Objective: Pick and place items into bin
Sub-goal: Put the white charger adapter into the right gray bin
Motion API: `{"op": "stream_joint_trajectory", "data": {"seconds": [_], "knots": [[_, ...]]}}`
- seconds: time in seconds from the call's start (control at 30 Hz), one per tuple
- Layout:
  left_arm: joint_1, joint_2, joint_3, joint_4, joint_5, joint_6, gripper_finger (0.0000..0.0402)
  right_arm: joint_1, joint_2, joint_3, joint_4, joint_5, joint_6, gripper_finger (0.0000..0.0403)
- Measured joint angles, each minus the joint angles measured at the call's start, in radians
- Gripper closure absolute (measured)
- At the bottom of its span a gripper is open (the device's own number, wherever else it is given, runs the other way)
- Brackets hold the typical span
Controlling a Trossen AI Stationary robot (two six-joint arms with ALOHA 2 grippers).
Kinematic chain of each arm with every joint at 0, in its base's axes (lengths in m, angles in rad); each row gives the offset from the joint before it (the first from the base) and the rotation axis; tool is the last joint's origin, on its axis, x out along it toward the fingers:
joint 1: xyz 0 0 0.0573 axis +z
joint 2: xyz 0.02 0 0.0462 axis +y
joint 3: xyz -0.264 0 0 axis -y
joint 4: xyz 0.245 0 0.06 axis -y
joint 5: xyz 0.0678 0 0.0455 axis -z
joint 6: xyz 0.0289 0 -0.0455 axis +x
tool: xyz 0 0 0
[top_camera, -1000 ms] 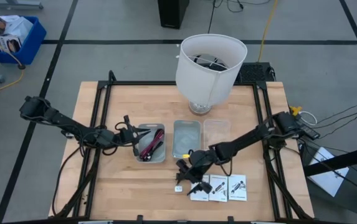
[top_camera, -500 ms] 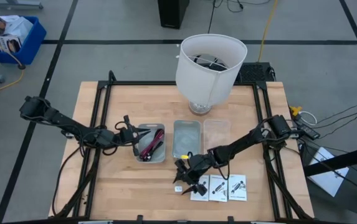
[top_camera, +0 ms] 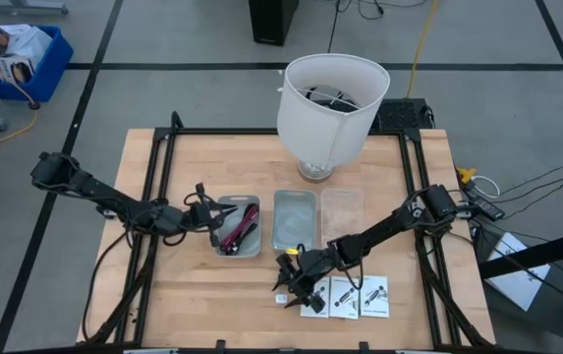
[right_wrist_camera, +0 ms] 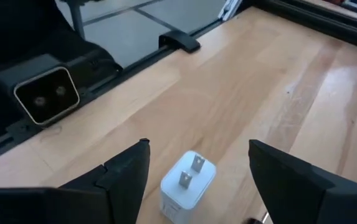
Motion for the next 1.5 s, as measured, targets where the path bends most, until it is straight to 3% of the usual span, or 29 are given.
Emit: {"op": "stream_joint_trajectory", "data": {"seconds": [0.37, 0.57, 0.7, 0.8, 0.93, 1.03, 1.13, 1.27, 1.37, 1.5], "knots": [[0.0, 0.0, 0.0, -0.019, 0.003, -0.003, 0.0364, -0.003, -0.003, 0.0, -0.027, 0.144, -0.001, 0.0149], [-0.001, 0.0, 0.0, -0.02, 0.082, 0.004, 0.0364, 0.01, -0.127, -0.001, -0.049, 0.159, -0.051, 0.0162], [-0.001, 0.0, 0.0, -0.019, 0.082, 0.003, 0.0364, 0.019, -0.234, 0.0, -0.165, 0.161, -0.053, 0.0195], [-0.006, 0.0, 0.0, -0.024, 0.087, -0.052, 0.0364, 0.025, -0.331, -0.006, -0.28, 0.199, -0.058, 0.0242], [-0.023, 0.0, 0.0, -0.024, 0.126, -0.078, 0.0364, 0.041, -0.453, -0.108, -0.3, 0.237, -0.097, 0.0329], [-0.044, 0.0, 0.009, -0.032, 0.133, -0.078, 0.0364, 0.039, -0.554, -0.224, -0.217, 0.241, -0.097, 0.0389], [-0.071, 0.001, 0.045, -0.06, 0.133, -0.084, 0.0364, 0.035, -0.65, -0.352, -0.113, 0.324, -0.072, 0.039], [-0.109, 0.035, 0.19, -0.29, 0.133, -0.167, 0.0372, 0.028, -0.763, -0.501, -0.04, 0.43, -0.052, 0.0397], [-0.142, 0.123, 0.313, -0.435, 0.132, -0.214, 0.0393, 0.015, -0.835, -0.593, 0.013, 0.478, -0.022, 0.04], [-0.187, 0.274, 0.437, -0.476, 0.141, -0.219, 0.0391, 0.002, -0.92, -0.687, 0.049, 0.499, -0.001, 0.0402]]}}
